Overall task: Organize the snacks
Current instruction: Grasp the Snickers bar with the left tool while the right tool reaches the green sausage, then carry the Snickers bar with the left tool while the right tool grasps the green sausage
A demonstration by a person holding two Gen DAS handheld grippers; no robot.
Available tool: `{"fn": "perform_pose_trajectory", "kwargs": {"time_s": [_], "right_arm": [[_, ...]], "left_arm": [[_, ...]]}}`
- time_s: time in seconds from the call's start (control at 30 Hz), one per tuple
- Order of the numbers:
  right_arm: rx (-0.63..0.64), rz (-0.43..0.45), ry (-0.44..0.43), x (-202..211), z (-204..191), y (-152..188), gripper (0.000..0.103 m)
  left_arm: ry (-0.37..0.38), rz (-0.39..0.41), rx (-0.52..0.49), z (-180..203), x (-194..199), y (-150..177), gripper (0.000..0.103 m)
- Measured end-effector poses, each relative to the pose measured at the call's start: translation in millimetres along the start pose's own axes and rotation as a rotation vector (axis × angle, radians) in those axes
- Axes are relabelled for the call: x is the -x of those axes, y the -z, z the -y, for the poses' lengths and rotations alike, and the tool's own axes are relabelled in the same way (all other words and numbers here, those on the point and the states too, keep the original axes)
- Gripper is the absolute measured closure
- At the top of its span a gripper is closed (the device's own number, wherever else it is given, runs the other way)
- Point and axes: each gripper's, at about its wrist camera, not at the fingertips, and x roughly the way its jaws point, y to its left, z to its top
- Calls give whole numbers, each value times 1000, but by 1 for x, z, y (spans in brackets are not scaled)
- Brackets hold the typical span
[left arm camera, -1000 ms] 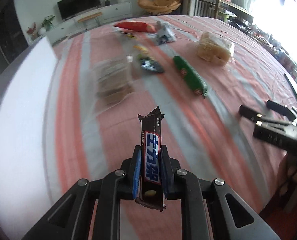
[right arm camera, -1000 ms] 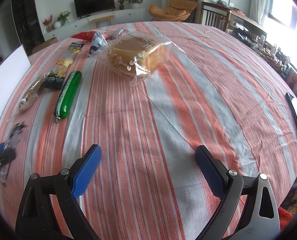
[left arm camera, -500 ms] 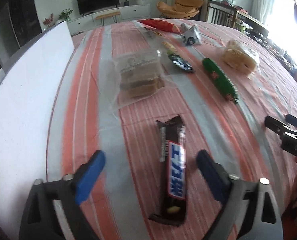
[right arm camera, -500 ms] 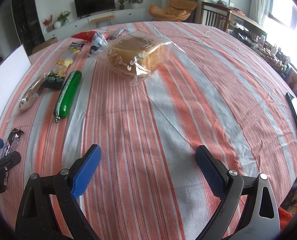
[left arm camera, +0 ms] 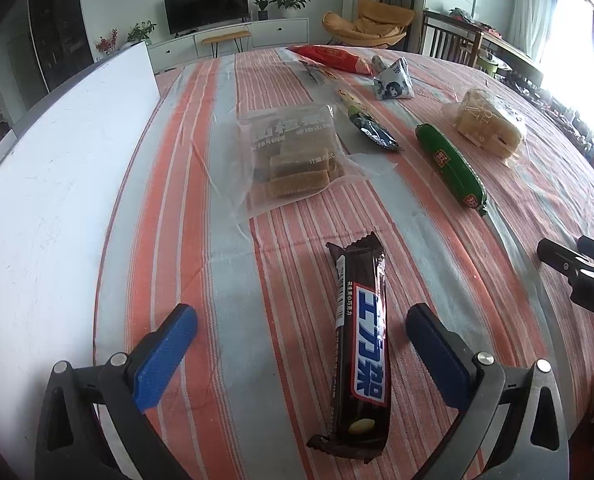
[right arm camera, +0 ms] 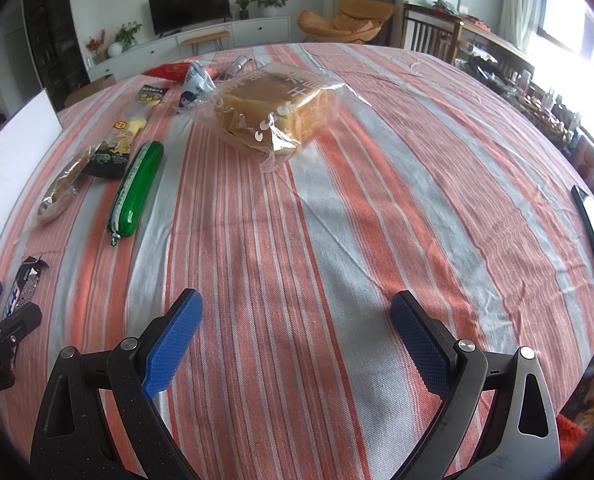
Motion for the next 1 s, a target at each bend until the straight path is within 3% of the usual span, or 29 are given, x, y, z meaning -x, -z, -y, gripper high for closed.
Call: {"fn": "perform_pose_trajectory", "kwargs": {"time_s": [0.13,0.27,0.33,0.47,0.5,0.53,0.57,0.6,0.67,0.8,0.97,1.0], "right_arm": [[0,0,0,0,0,0,6],[1,0,-2,0,0,0,6],[1,0,-3,0,0,0,6],[-10,3,-17,1,1,-1,6],[-20,3,-29,1,3,-2,7],[-42,2,-58,3,6,-3,7],[-69,-14,-97,4,8,-7,9],[-77,-31,-129,5,7,-12,9],[-40,-79,-200,5,-11,-27,9],[117,-122,-257,-3,-64,-68,10],[195,-214,-211,-45,-104,-105,11],[197,-236,-208,-52,-105,-106,27]], "left_arm": [[5,-12,-4,0,-1,-1,0],[27,-107,-16,-1,-2,-10,2],[48,-113,-26,0,2,-12,18],[57,-105,-76,9,6,-10,38],[56,-93,-72,9,8,-10,49],[57,-84,-66,8,10,-10,69],[73,-79,-54,6,11,-10,82],[99,-83,-28,3,12,-11,86],[134,-82,24,-5,13,-10,86],[152,-53,65,-14,26,-5,86],[186,-9,80,-17,52,-2,86],[194,-5,79,-17,56,-1,86]]}}
